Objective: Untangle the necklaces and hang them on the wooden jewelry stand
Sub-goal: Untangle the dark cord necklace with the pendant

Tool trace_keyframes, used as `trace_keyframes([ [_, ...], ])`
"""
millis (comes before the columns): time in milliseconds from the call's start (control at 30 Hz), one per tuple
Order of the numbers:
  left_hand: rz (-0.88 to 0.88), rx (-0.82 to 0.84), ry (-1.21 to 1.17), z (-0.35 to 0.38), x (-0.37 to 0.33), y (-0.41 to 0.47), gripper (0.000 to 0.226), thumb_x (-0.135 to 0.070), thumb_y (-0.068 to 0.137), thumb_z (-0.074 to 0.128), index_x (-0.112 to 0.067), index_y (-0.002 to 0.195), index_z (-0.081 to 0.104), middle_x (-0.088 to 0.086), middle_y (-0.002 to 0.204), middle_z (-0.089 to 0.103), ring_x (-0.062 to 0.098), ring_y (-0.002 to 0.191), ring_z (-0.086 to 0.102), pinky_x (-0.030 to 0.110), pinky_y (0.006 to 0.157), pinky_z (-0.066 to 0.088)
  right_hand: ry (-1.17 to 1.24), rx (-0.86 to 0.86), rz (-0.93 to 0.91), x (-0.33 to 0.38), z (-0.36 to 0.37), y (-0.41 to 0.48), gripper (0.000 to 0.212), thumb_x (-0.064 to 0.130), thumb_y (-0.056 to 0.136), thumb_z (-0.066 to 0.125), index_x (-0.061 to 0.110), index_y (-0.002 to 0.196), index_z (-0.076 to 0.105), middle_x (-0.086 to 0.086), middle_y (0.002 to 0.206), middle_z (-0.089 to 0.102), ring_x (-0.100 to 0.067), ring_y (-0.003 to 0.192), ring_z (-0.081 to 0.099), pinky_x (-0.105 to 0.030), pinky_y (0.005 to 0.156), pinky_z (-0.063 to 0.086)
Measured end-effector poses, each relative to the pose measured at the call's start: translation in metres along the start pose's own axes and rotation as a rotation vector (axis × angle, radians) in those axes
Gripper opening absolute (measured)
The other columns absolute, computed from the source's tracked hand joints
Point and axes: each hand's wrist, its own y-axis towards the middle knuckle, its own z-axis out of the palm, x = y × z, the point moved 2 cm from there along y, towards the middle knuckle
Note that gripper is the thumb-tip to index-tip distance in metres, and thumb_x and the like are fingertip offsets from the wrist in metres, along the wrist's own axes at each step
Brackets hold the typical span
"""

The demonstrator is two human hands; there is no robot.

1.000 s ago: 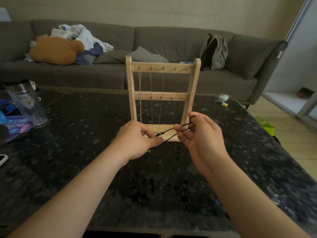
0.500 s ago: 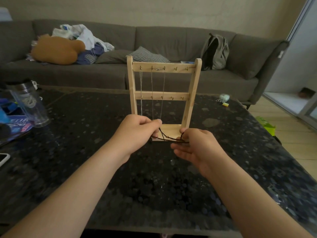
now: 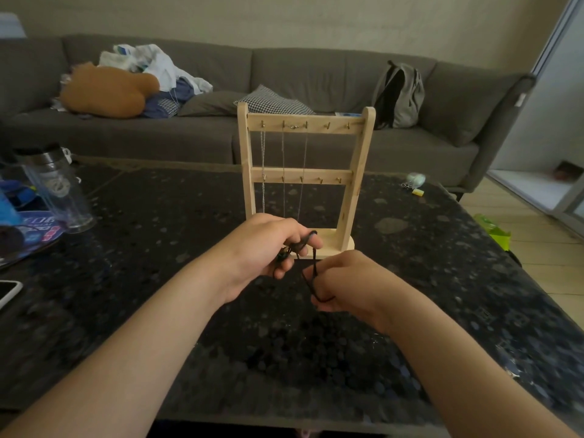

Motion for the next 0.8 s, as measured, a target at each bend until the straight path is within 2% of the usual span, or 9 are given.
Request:
trace_keyframes([
  [67,-0.003,0.002,0.008,-0.001,-0.001,-0.001,0.04,-0.014,0.108,0.047,-0.016,0.102,0.087,0.006,0.094,0.07,0.017,0.078,0.057,0.032,0.069,0.049,-0.18,0.019,-0.025,0.0,0.001,-0.004,0.026,0.002,0.093,0.063,0.016,0.109,0.078,-0.005,0.101,0.073,-0.015,0.086,0.067,-0.028,0.072,0.059],
  [133,-0.003,0.011,0.026,-0.002,-0.001,-0.002,0.041,-0.01,0.106,0.047,-0.017,0.103,0.087,0.007,0.097,0.069,0.018,0.08,0.057,0.03,0.068,0.049,-0.243,0.004,-0.051,0.002,0.001,-0.008,0.017,0.017,0.096,0.067,0.021,0.108,0.079,0.001,0.085,0.068,-0.012,0.078,0.061,-0.027,0.07,0.049],
  [200,0.007,0.013,0.058,-0.002,0.0,-0.002,0.042,-0.005,0.101,0.048,-0.019,0.101,0.088,0.008,0.101,0.069,0.018,0.082,0.056,0.029,0.067,0.05,-0.261,-0.039,-0.075,0.005,-0.001,-0.009,0.015,0.032,0.098,0.071,0.021,0.103,0.08,0.002,0.082,0.065,-0.013,0.078,0.06,-0.027,0.071,0.046],
  [267,0.016,-0.014,0.075,-0.003,0.001,-0.002,0.041,-0.002,0.099,0.052,-0.022,0.099,0.088,0.007,0.099,0.071,0.016,0.08,0.056,0.028,0.066,0.049,-0.262,-0.081,-0.096,0.007,-0.003,-0.009,0.02,0.037,0.099,0.069,0.023,0.096,0.082,0.0,0.082,0.065,-0.015,0.081,0.06,-0.029,0.07,0.046],
  [367,0.033,-0.1,0.089,-0.006,0.002,0.001,0.032,-0.006,0.098,0.065,-0.029,0.103,0.086,0.004,0.103,0.075,0.015,0.087,0.062,0.03,0.072,0.05,-0.199,-0.155,-0.101,0.011,-0.003,-0.01,0.028,0.035,0.104,0.062,0.023,0.09,0.084,-0.002,0.088,0.068,-0.016,0.086,0.063,-0.031,0.074,0.048],
  [500,0.062,-0.178,0.02,-0.011,0.005,0.004,0.024,-0.011,0.094,0.078,-0.032,0.103,0.084,-0.002,0.103,0.08,0.014,0.095,0.066,0.033,0.081,0.049,-0.14,-0.232,-0.158,0.015,-0.005,-0.012,0.029,0.025,0.104,0.058,0.017,0.092,0.083,-0.001,0.097,0.073,-0.016,0.089,0.063,-0.029,0.067,0.044],
  [600,0.07,-0.212,0.018,-0.01,0.005,0.005,0.02,-0.014,0.095,0.079,-0.031,0.104,0.084,-0.007,0.095,0.081,0.011,0.093,0.068,0.03,0.078,0.048,-0.093,-0.241,-0.256,0.017,-0.003,-0.012,0.024,0.023,0.106,0.059,0.02,0.096,0.081,-0.001,0.092,0.078,-0.014,0.086,0.066,-0.027,0.069,0.047],
  [700,0.054,-0.237,0.014,-0.01,0.004,0.005,0.017,-0.018,0.098,0.076,-0.033,0.103,0.084,-0.006,0.09,0.079,0.013,0.092,0.069,0.033,0.077,0.049,-0.061,-0.223,-0.359,0.015,-0.003,-0.011,0.015,0.022,0.105,0.063,0.028,0.103,0.077,0.001,0.084,0.08,-0.014,0.08,0.071,-0.027,0.074,0.055],
  [800,0.051,-0.229,-0.026,-0.01,0.003,0.004,0.014,-0.023,0.101,0.074,-0.033,0.106,0.083,-0.008,0.097,0.082,0.015,0.101,0.074,0.037,0.082,0.058,-0.072,-0.172,-0.503,0.014,-0.003,-0.014,0.009,0.025,0.105,0.068,0.029,0.107,0.075,0.0,0.081,0.08,-0.014,0.073,0.074,-0.026,0.071,0.056],
])
